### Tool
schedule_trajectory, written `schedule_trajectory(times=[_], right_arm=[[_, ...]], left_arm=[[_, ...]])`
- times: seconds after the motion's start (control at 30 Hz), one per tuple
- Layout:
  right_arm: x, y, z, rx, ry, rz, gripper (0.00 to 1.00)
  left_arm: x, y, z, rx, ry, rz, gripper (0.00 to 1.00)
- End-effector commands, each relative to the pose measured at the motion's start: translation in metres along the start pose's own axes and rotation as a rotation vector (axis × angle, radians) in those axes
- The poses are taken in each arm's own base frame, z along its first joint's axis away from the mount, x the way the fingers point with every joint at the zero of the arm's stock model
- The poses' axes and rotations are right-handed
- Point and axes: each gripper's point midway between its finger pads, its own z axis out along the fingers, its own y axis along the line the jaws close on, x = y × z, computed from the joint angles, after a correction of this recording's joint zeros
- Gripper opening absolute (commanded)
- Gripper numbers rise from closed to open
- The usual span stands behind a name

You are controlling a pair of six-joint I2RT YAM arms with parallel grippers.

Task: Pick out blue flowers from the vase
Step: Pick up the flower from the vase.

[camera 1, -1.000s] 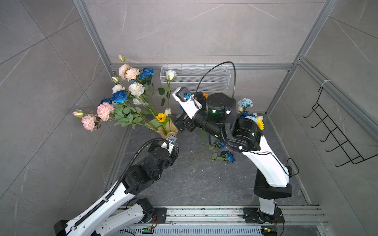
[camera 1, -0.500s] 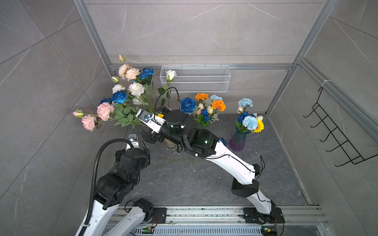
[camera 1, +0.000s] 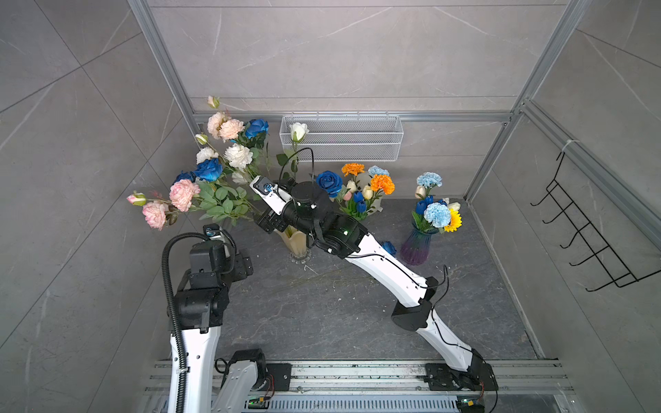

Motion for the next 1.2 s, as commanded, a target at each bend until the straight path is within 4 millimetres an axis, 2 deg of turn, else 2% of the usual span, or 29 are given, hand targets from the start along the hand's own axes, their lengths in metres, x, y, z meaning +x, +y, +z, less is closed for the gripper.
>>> schedule_trajectory(times=[0.0, 0.23, 0.3, 0.37, 0.57, 0.8, 1.07, 1.17], right_arm=[[0.011, 0.005, 0.015, -0.036, -0.019, 0.049, 1.00], [0.040, -0.004, 0.036, -0.026, -0.005, 0.065, 0.98], [0.042, -0.006, 0.039, -0.021, -0.014, 0.064, 0.98], [0.055, -0.001, 0.050, -0.021, -0.012, 0.064, 0.97], [0.069, 0.003, 0.066, -0.003, -0.040, 0.075, 0.95], [0.081, 0.000, 0.075, 0.014, -0.039, 0.098, 0.91], [0.071, -0.006, 0.070, 0.014, -0.057, 0.092, 0.74], [0.071, -0.007, 0.070, 0.009, -0.054, 0.088, 0.63]], left_arm=[[-0.017, -0.018, -0.001, 0.164, -0.052, -0.074, 0.86], [-0.023, -0.022, 0.009, 0.261, -0.055, -0.189, 0.86], [-0.025, -0.028, 0.011, 0.297, -0.066, -0.205, 0.86], [-0.023, -0.031, 0.012, 0.323, -0.070, -0.224, 0.86], [-0.015, -0.032, 0.009, 0.319, -0.051, -0.185, 0.86], [-0.021, -0.034, 0.009, 0.325, -0.057, -0.166, 0.86], [-0.022, -0.035, 0.010, 0.321, -0.052, -0.132, 0.85], [-0.020, -0.035, 0.009, 0.320, -0.049, -0.122, 0.85]])
